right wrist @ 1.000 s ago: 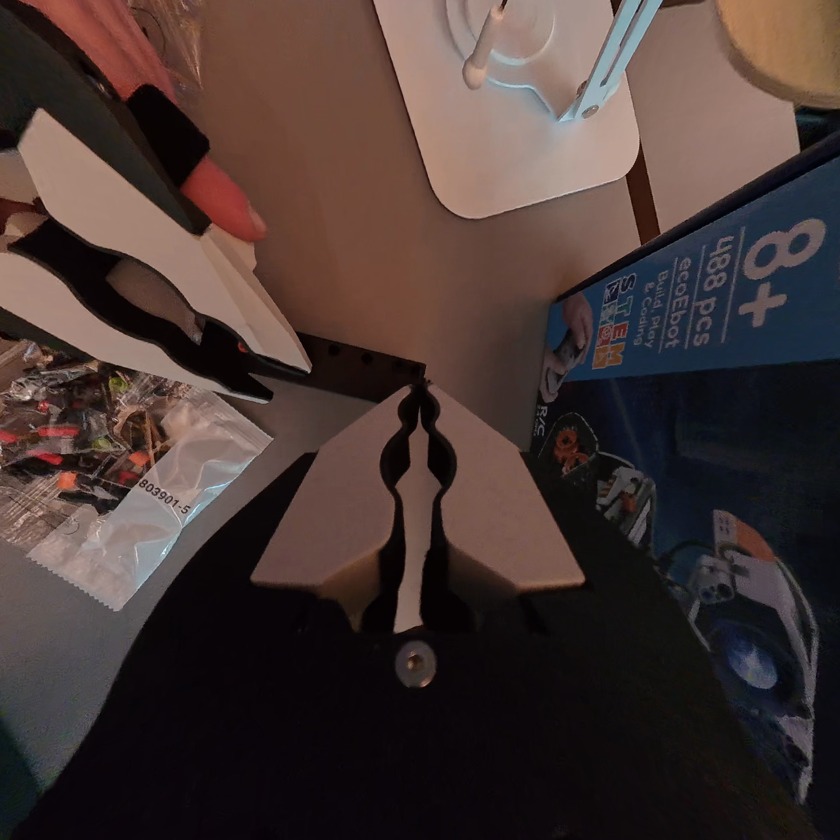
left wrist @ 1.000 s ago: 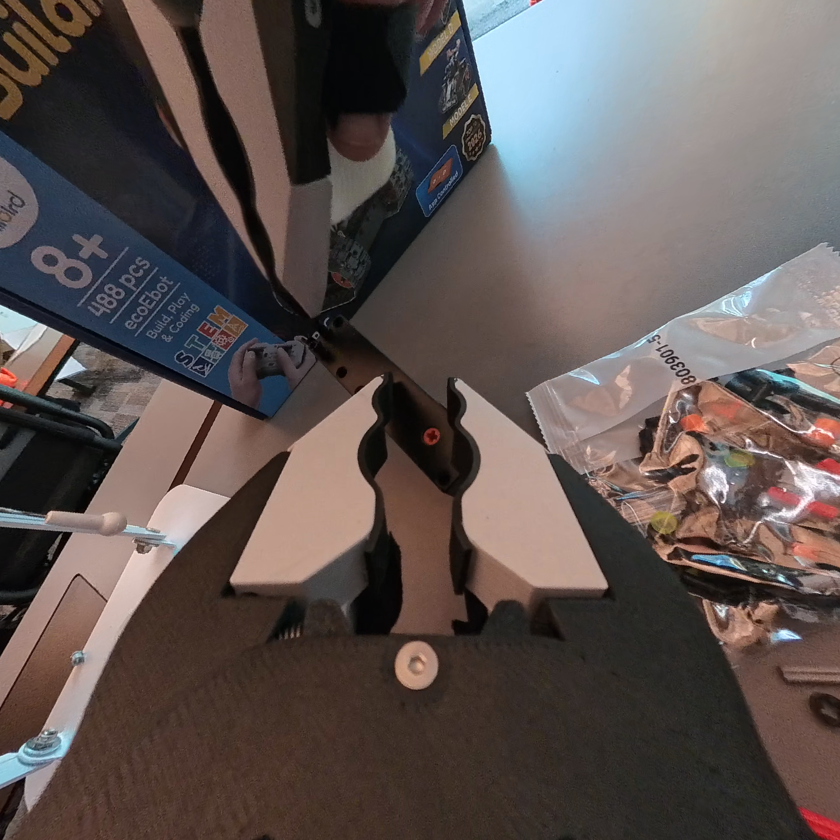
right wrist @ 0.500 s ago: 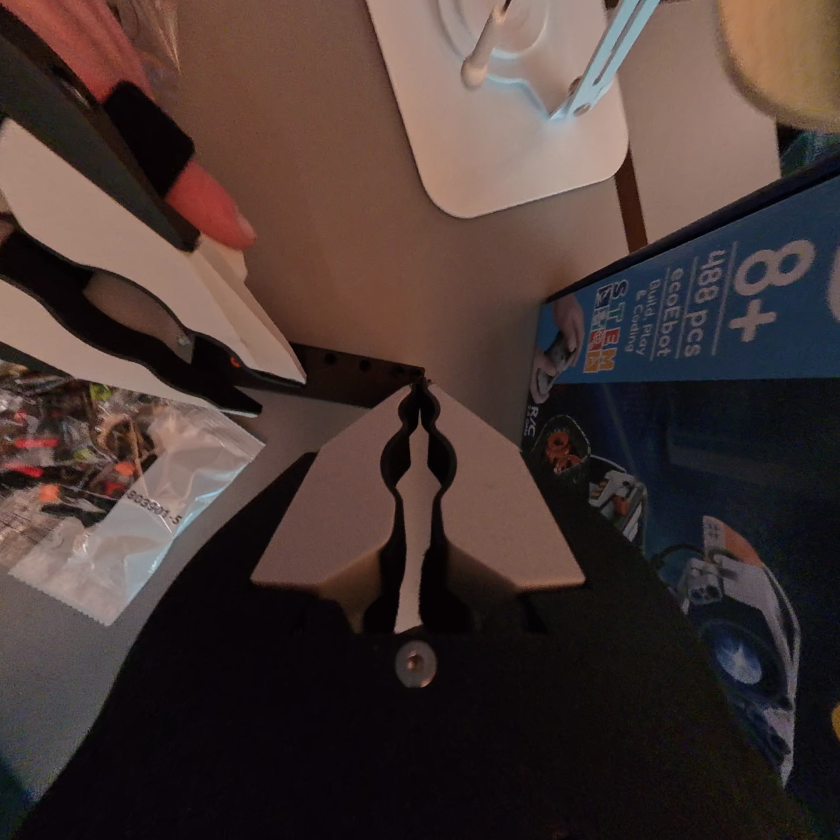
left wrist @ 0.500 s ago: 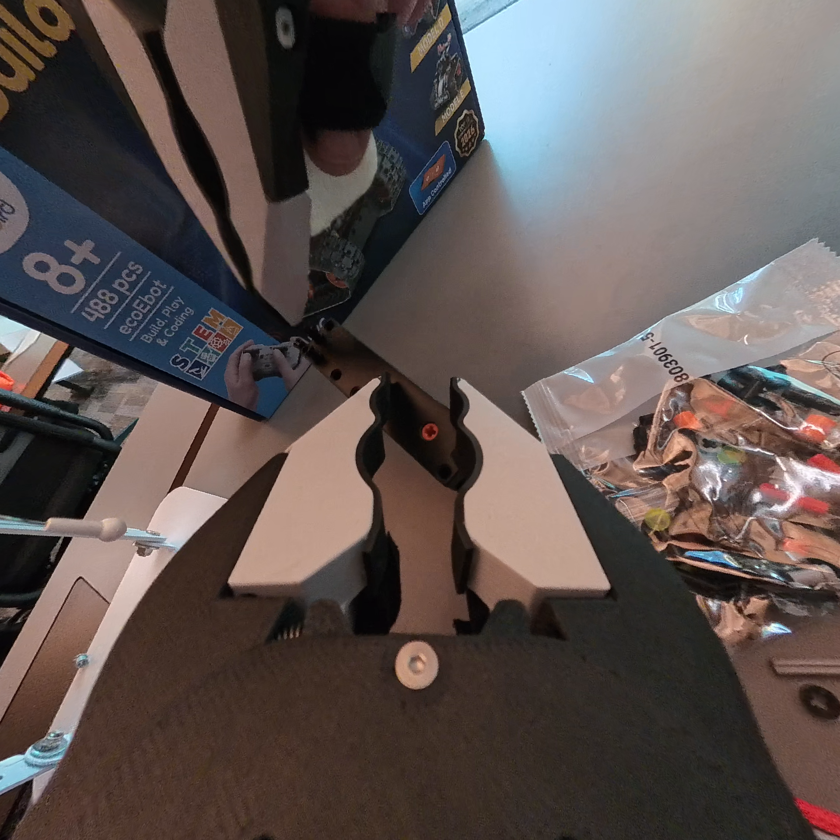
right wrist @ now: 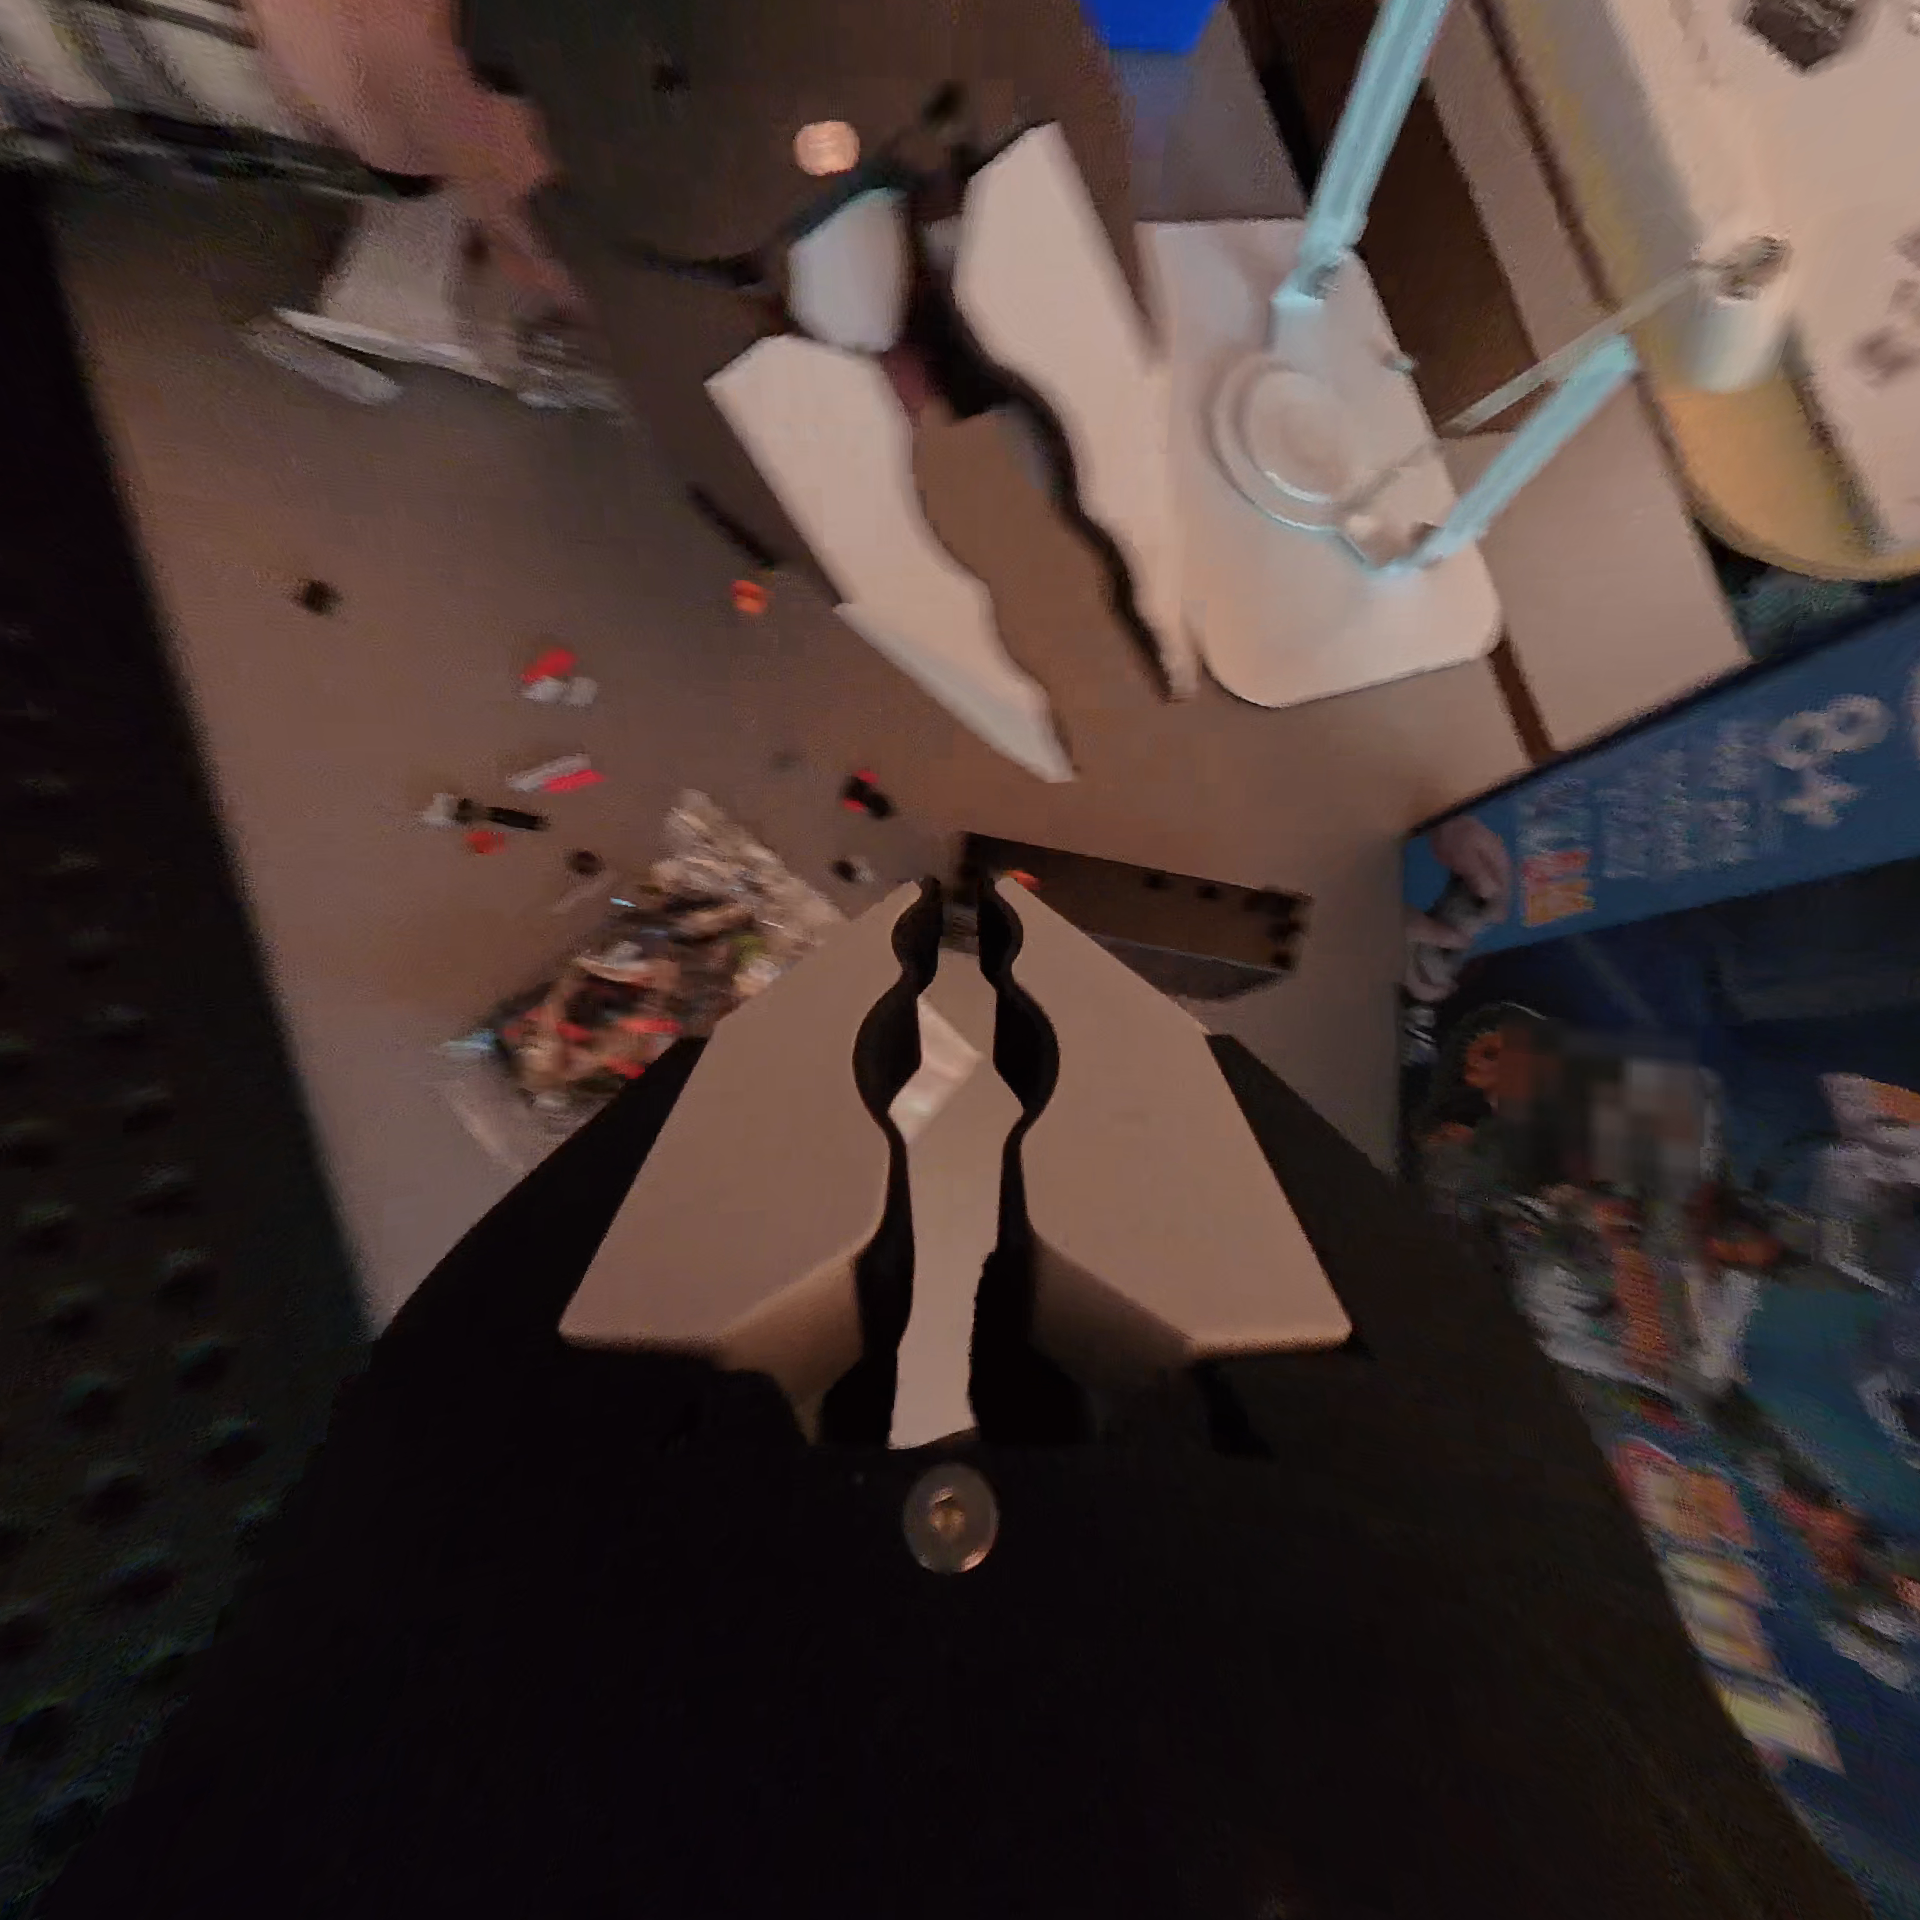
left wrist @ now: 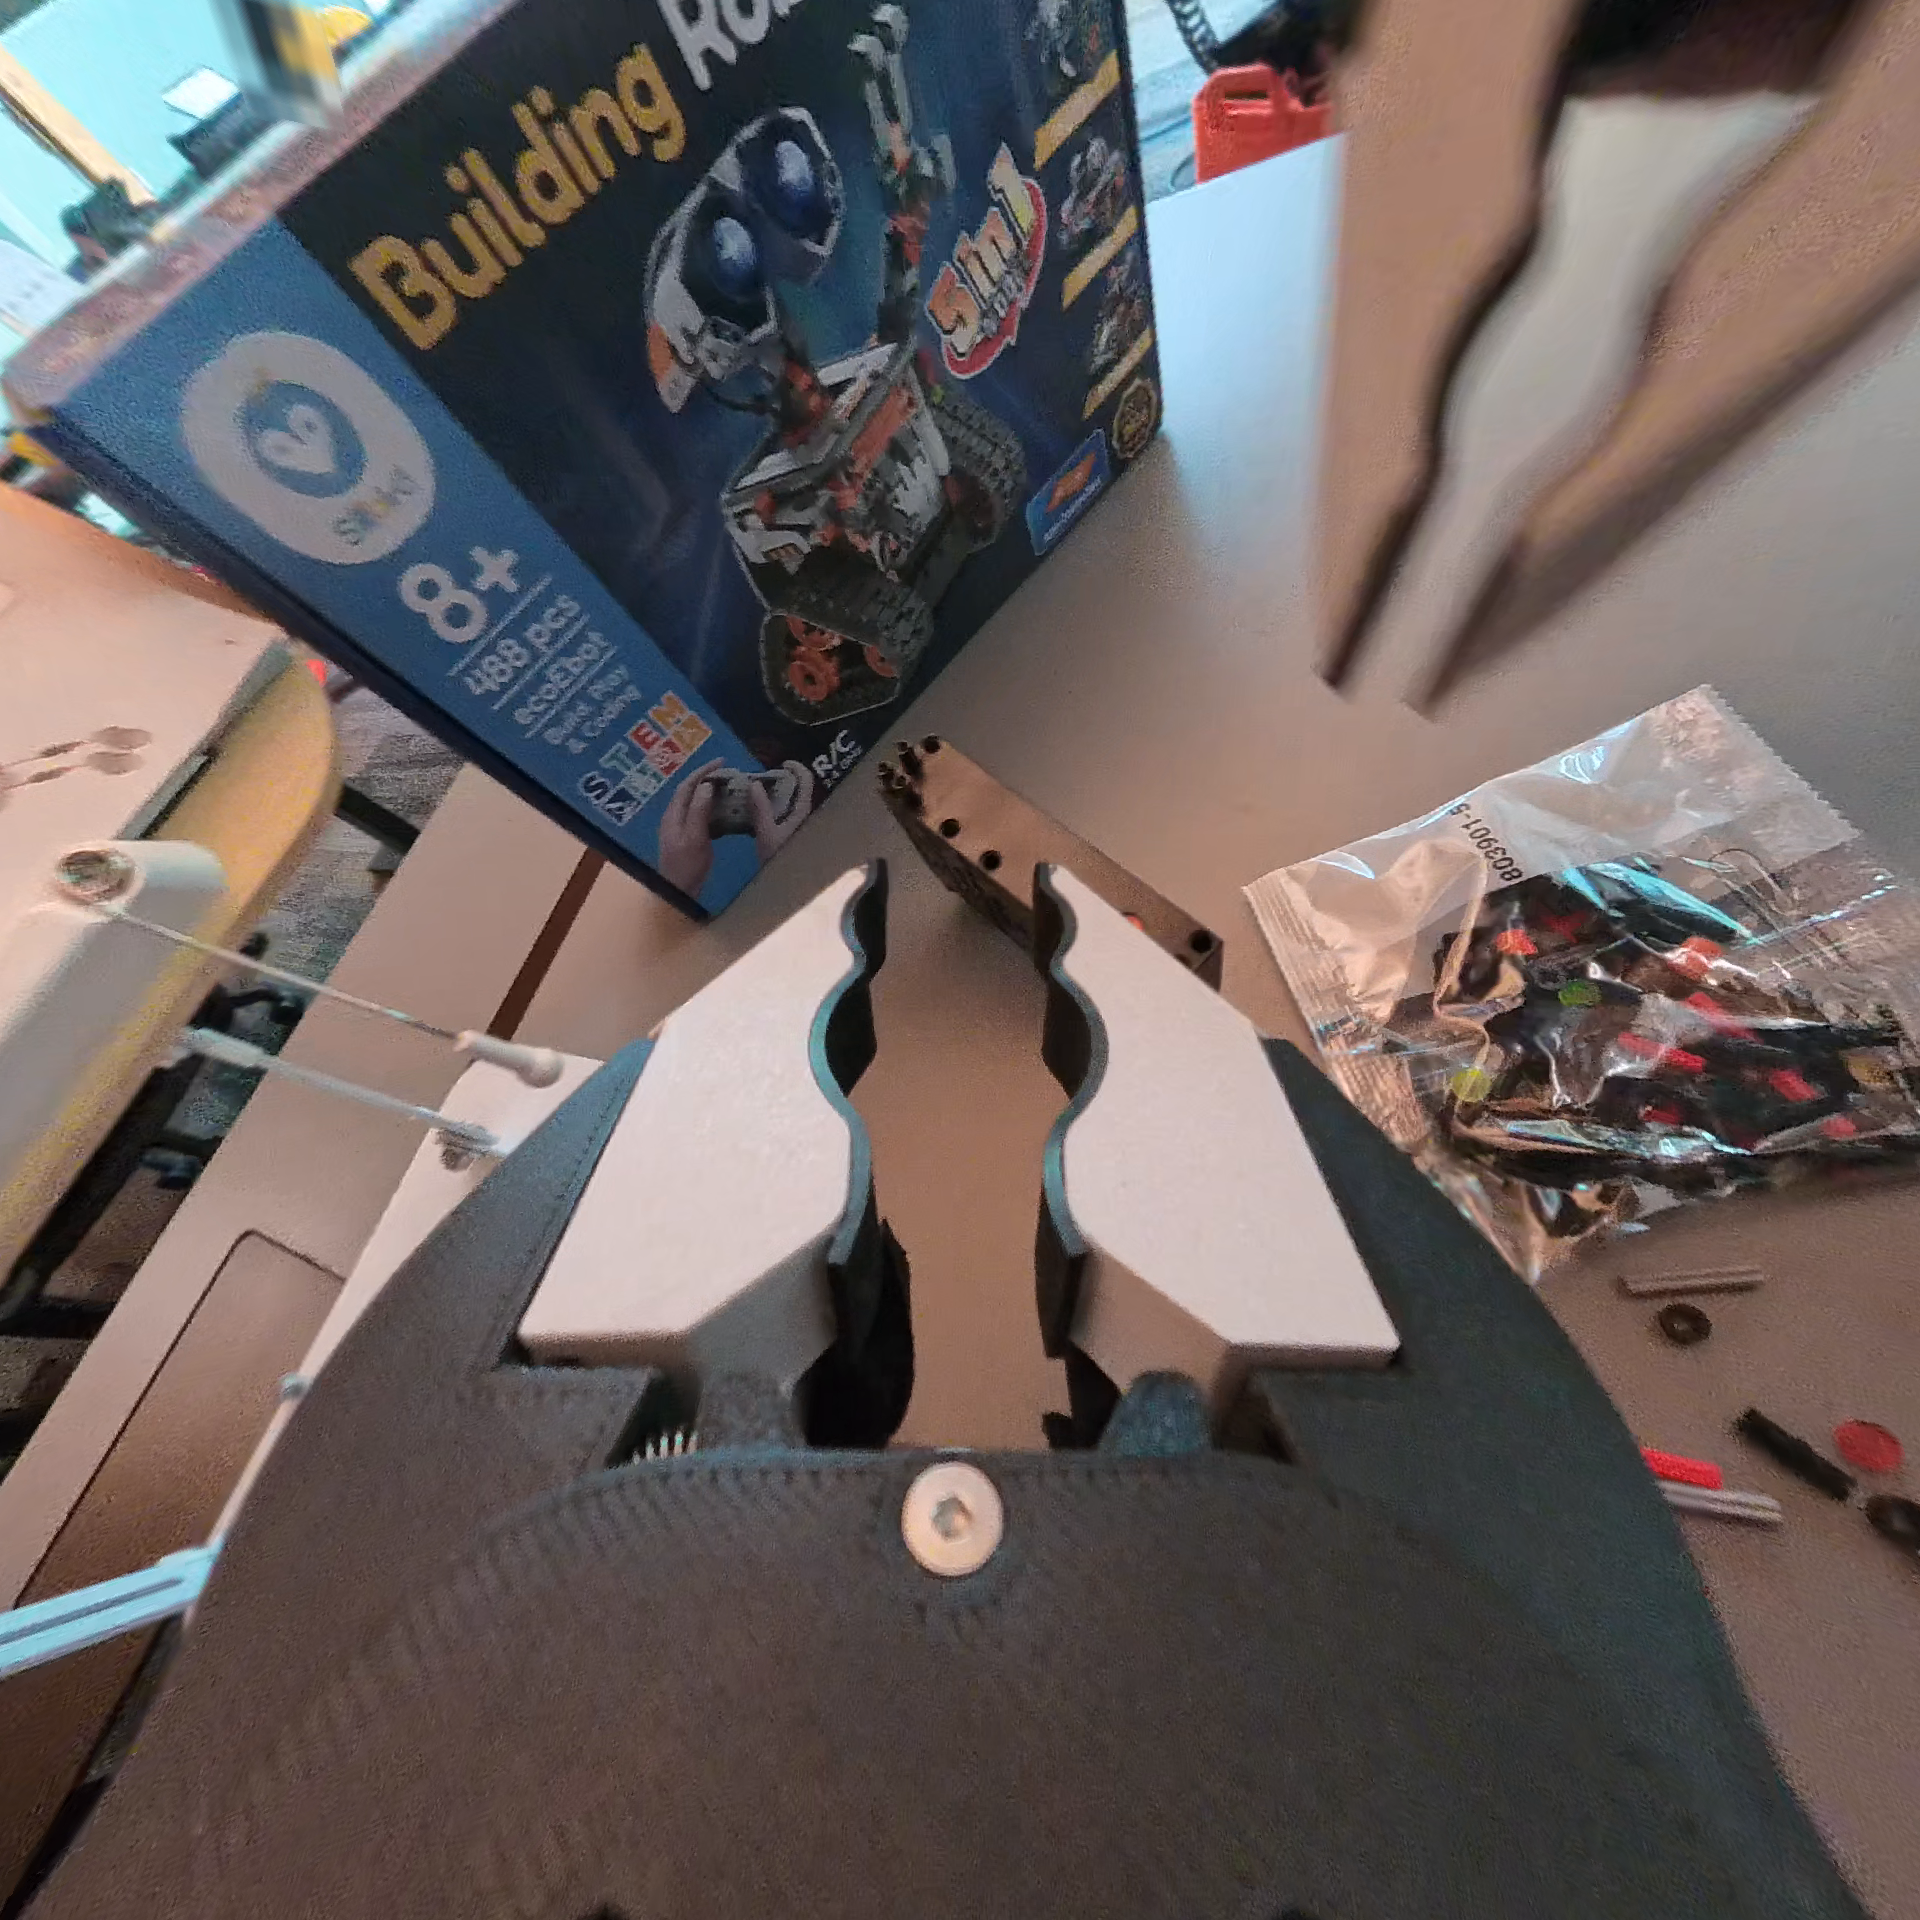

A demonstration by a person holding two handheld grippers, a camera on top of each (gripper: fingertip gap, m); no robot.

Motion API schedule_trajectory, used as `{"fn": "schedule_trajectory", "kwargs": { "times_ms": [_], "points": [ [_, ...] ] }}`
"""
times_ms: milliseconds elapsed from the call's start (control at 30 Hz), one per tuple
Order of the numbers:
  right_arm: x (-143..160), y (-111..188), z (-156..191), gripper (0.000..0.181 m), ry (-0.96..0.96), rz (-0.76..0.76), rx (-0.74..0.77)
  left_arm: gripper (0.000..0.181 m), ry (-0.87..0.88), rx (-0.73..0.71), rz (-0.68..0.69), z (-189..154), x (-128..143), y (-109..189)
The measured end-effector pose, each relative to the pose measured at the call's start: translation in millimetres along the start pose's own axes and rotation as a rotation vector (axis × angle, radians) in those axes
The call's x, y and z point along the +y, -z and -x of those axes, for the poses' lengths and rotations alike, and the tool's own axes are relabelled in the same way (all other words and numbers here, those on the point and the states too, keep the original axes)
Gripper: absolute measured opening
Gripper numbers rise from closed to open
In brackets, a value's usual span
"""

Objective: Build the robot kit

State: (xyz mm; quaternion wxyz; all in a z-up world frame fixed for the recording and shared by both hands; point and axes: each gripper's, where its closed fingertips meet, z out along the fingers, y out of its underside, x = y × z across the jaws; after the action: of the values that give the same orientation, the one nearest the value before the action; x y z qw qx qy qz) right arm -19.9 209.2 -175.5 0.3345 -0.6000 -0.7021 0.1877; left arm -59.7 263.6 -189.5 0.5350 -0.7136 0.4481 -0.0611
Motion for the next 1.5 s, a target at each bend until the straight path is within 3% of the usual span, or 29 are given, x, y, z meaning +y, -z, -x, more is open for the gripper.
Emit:
{"fn": "schedule_trajectory", "kwargs": {
  "times_ms": [167,300,600,1000,1133,1500],
  "points": [
    [-1,-33,74,0.009,0.040,-0.017,-0.155,0.024,-0.052,0.026,0.072,-4,10,7],
    [18,-67,111,0.009,0.117,0.048,-0.231,0.025,-0.091,0.053,0.105,-13,15,7],
    [31,-98,122,0.008,0.175,0.077,-0.315,0.028,-0.126,0.100,0.127,-27,22,0],
    [40,-101,127,0.000,0.191,0.100,-0.347,0.029,-0.116,0.115,0.135,-27,28,-2],
    [39,-99,127,0.010,0.178,0.091,-0.342,0.030,-0.114,0.111,0.141,-25,30,-3],
    [10,-97,155,0.016,0.098,0.020,-0.352,0.033,-0.115,0.118,0.160,-27,36,-6]
  ]
}}
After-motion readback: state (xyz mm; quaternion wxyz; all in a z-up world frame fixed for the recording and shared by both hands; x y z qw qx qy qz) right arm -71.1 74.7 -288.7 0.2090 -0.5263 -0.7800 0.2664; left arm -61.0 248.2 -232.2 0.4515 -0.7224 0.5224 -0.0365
